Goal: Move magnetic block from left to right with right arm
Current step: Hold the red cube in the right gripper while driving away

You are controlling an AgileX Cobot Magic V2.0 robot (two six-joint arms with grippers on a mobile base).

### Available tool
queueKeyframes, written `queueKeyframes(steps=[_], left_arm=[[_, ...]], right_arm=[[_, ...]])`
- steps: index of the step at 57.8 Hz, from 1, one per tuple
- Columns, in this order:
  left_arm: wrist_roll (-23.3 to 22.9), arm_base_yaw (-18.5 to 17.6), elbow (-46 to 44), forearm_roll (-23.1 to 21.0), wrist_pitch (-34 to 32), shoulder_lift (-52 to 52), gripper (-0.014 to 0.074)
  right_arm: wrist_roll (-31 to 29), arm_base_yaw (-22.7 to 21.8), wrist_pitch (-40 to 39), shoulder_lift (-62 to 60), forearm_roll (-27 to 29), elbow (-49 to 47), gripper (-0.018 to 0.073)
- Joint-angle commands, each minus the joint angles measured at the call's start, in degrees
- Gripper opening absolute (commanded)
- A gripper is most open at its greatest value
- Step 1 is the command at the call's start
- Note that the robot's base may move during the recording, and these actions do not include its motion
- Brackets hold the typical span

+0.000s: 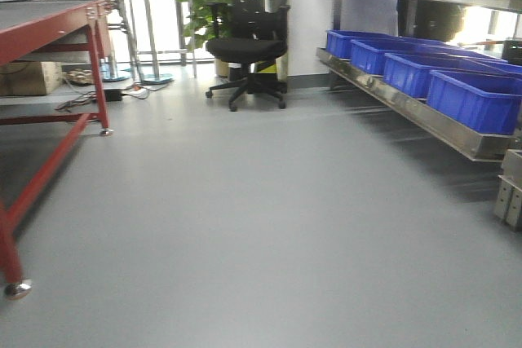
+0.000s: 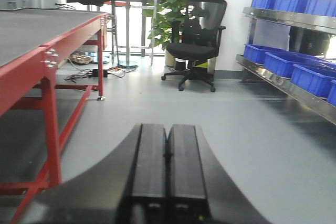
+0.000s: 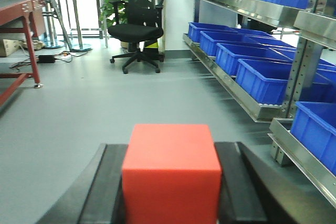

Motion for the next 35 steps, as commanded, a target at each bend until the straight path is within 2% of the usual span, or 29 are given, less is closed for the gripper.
queueKeyframes(steps=[1, 35], left_arm=[[0.0, -0.1, 0.4, -0.3, -5.0, -0.6, -0.0126], [0.0, -0.1, 0.4, -0.3, -5.0, -0.6, -0.0126]], right_arm=[[-0.3, -0.4, -5.6, 0.6, -0.4, -1.6, 0.0295], [-0.3, -0.4, -5.6, 0.6, -0.4, -1.6, 0.0295]])
